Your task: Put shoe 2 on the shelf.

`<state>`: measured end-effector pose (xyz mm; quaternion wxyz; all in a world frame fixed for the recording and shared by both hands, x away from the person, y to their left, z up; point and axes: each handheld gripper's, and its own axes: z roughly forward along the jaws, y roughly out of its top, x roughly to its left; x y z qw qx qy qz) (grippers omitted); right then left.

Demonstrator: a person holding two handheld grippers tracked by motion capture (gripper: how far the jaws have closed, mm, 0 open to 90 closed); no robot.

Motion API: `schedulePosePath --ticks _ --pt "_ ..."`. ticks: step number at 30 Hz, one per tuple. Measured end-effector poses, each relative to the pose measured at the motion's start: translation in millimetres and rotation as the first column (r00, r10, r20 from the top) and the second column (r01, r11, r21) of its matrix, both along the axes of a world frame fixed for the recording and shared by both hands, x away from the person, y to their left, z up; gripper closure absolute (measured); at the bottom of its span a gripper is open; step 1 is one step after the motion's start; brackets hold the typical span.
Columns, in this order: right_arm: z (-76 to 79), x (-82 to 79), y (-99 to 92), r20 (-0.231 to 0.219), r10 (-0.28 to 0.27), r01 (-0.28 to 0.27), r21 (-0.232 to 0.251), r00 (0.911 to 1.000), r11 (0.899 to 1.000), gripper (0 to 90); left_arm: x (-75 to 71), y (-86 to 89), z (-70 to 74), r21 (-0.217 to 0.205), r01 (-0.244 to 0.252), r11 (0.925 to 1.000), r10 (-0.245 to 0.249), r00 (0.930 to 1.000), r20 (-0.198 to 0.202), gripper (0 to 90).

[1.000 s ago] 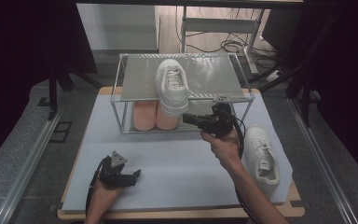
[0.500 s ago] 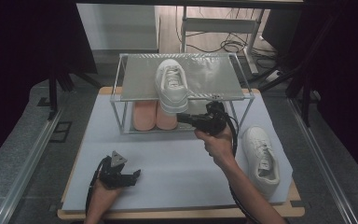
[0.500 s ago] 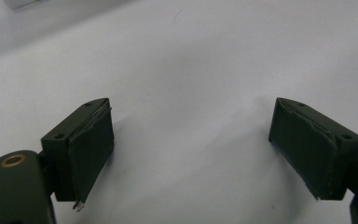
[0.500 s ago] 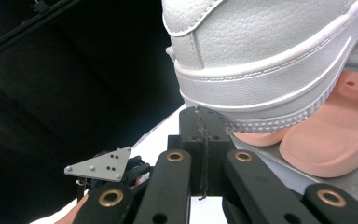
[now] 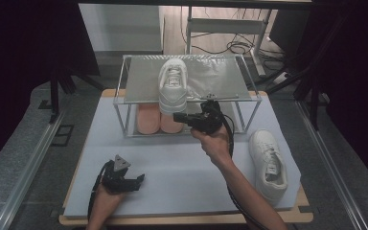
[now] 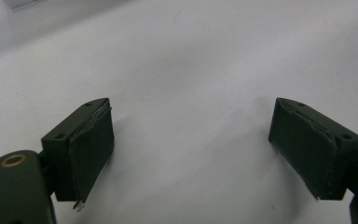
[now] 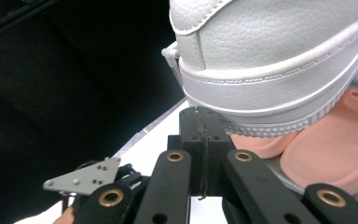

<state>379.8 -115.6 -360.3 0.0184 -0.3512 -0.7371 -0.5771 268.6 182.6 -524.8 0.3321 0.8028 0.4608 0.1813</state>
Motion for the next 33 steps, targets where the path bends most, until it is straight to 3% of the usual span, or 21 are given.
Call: schedulePosePath --ticks 19,30,33 --pt "-4.7 27.2 20.7 -0.053 -0.004 0.005 0.022 0.9986 1.0 89.9 -0.1 -0.3 -0.1 -0.002 0.0 1.0 0.0 1.0 0.003 14.4" --pt "-2.6 26.4 20.6 -0.016 -0.013 0.012 -0.008 0.9998 1.0 90.0 -0.2 -0.3 -0.1 -0.001 0.001 1.0 -0.001 1.0 0.003 14.6" --pt "-2.6 26.6 17.6 -0.005 -0.044 0.043 -0.023 0.999 0.999 90.0 -0.2 -0.2 -0.1 -0.001 0.001 1.0 -0.001 1.0 0.003 14.5"
